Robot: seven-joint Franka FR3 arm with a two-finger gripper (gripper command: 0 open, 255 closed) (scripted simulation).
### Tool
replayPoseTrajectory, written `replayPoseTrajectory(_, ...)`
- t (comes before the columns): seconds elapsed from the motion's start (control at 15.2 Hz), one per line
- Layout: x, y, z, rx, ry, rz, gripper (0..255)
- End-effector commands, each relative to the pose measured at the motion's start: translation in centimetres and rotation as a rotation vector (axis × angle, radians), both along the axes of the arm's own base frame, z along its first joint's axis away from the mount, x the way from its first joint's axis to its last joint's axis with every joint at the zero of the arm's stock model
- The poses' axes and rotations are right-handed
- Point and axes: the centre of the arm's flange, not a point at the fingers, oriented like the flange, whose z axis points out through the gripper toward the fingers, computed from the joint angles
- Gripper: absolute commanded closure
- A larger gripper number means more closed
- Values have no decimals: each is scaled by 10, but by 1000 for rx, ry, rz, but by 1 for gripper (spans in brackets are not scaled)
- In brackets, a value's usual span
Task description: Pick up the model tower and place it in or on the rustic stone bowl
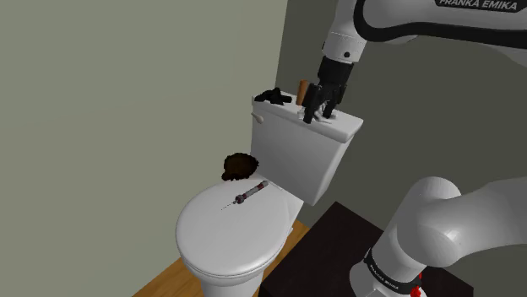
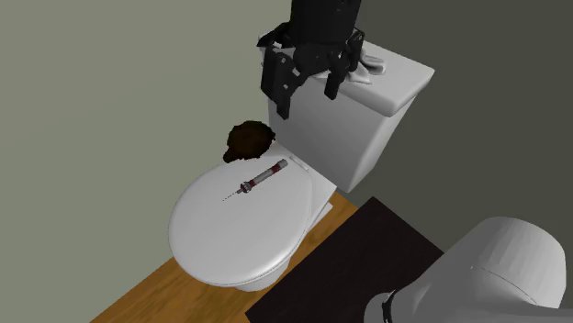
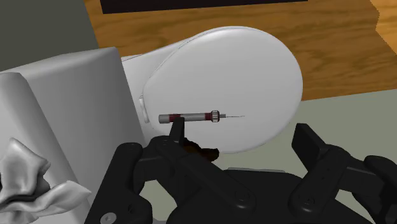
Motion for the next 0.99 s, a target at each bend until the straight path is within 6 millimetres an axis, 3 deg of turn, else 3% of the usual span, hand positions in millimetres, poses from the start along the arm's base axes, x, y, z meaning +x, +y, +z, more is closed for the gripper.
replayPoseTrajectory(0.0, 0, 0, 0, 0, 0, 0, 0)
replayPoseTrajectory(0.92, 97, 28, -157, 15, 41, -281, 0)
